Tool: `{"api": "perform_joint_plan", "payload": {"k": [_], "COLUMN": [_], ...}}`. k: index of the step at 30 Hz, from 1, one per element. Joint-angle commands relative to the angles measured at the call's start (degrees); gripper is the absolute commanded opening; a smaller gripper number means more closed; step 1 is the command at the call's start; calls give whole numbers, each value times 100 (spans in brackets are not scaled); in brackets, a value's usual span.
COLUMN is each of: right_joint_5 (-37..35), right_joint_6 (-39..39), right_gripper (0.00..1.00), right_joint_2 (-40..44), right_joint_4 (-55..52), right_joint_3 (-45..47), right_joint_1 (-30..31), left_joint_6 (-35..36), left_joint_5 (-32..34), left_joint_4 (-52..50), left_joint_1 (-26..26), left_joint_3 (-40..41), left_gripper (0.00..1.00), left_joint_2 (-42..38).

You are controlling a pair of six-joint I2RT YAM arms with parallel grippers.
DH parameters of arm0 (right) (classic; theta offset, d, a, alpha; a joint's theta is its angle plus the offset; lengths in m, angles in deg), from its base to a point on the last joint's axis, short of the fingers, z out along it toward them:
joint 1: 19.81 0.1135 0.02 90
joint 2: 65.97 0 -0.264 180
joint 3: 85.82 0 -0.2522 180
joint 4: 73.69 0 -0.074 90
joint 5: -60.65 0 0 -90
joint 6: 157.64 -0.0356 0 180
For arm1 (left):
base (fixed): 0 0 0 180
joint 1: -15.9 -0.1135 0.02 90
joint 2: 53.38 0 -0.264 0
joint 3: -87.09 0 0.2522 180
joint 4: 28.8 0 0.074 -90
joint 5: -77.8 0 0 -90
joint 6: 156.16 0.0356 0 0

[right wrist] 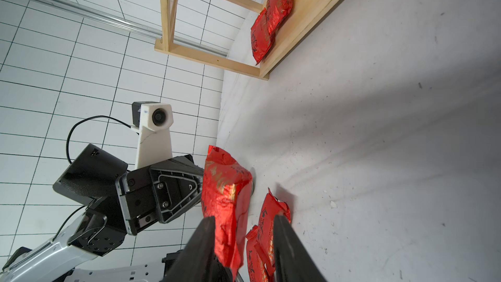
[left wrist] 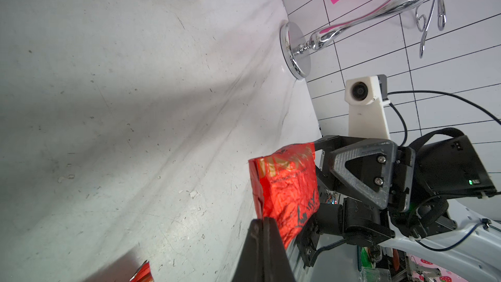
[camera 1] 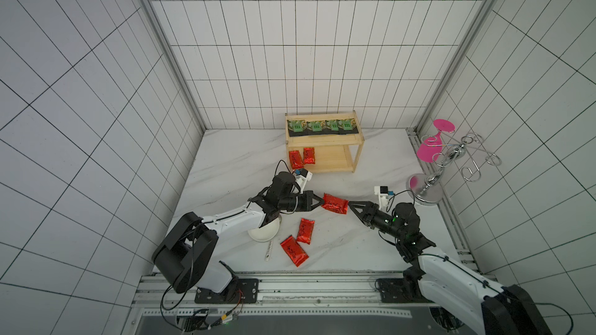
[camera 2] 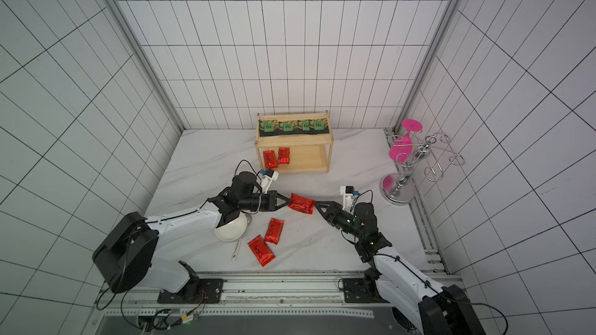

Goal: Place the tea bags on the shelf by color
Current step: Pick up the tea bag from the center of the board.

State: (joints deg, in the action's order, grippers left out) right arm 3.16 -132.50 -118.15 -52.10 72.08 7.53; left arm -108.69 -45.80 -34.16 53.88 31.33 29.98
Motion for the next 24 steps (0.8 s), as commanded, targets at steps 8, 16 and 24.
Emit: {"api": "perform_joint_plan", "payload": {"k": [8,16,24], "right_joint_5": [282,308,352], "right_joint_6": [-253,-361,-387], "right_gripper": [25,21,0], "right_joint_2": [-400,-354,-260], "right_joint_4": [847,965,956], "right_joint_3": [114,224,280], "right_joint_1": [103,132,147], "left_joint_6": [-149,-191,-245], "left_joint_5": [-102,-67,-50], "left_joint_4": [438,535,595], "left_joint_1": [-25,-11,-3], "left_joint_3": [206,193,139], "left_gripper": [0,0,0], "left_joint_2": [-205,-179,-118]}}
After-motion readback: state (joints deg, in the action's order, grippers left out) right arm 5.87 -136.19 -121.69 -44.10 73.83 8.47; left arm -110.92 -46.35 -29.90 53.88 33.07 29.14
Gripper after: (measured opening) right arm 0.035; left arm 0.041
